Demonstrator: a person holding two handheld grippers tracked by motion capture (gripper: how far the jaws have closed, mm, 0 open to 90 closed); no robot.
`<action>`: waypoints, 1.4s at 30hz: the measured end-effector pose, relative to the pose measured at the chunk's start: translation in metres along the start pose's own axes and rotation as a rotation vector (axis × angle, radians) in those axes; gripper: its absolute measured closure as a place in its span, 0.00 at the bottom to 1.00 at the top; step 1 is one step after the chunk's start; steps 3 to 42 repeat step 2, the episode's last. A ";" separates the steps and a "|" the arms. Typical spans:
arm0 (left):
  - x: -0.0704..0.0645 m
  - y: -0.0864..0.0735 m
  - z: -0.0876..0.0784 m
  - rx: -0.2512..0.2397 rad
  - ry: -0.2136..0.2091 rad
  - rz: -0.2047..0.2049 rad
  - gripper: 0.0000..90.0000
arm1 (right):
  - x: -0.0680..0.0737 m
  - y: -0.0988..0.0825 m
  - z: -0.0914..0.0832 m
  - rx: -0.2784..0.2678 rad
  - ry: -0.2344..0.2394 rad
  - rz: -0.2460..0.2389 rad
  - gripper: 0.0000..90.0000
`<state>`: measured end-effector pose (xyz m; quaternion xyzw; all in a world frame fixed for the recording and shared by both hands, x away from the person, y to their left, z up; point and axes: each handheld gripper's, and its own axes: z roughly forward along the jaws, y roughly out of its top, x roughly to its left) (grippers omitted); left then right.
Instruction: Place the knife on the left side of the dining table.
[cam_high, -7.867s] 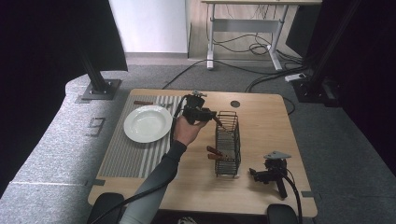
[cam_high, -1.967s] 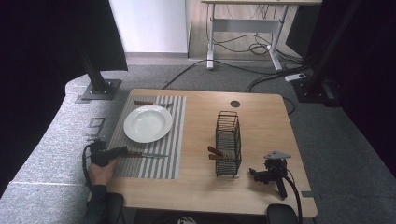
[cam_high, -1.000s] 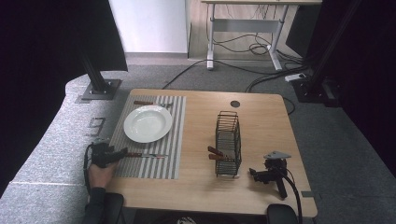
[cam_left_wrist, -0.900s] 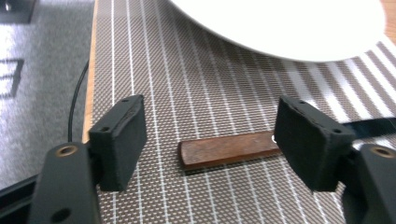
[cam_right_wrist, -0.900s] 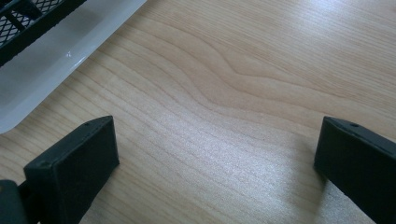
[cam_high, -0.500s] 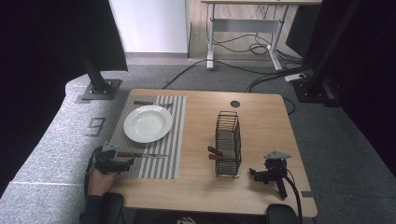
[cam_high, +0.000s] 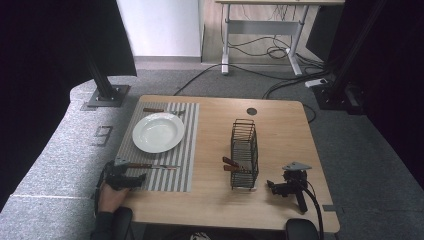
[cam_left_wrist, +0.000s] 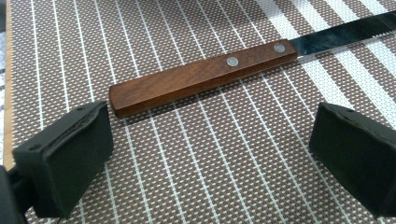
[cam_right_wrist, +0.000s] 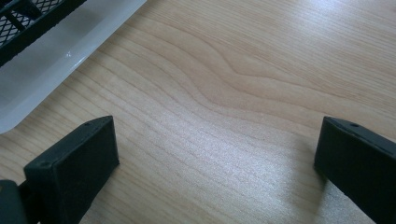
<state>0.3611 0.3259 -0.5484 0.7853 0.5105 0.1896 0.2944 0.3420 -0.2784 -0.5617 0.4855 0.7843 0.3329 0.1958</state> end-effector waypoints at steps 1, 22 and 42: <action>0.000 0.000 0.000 -0.001 0.000 -0.001 0.00 | 0.000 0.000 0.000 0.000 0.000 0.000 0.00; 0.000 0.000 0.000 0.000 0.000 0.000 0.00 | 0.000 0.000 0.000 0.000 0.000 0.000 0.00; 0.000 0.000 0.000 0.000 0.000 0.000 0.00 | 0.000 0.000 0.000 0.000 0.000 0.000 0.00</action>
